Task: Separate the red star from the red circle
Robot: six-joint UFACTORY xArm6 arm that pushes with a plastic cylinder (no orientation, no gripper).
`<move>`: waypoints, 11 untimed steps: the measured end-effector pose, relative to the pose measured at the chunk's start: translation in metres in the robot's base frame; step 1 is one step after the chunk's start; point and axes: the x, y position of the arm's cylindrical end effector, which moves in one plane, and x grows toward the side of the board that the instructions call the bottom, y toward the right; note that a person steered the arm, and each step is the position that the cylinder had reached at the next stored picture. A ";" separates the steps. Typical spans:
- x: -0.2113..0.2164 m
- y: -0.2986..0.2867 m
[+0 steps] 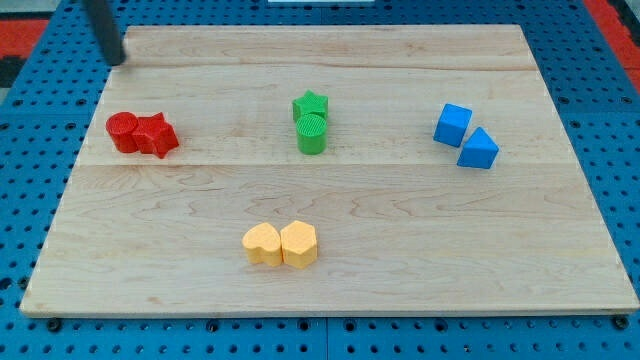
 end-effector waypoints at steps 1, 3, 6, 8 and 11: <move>0.013 0.001; 0.063 0.003; 0.127 0.090; 0.169 0.190; 0.162 0.331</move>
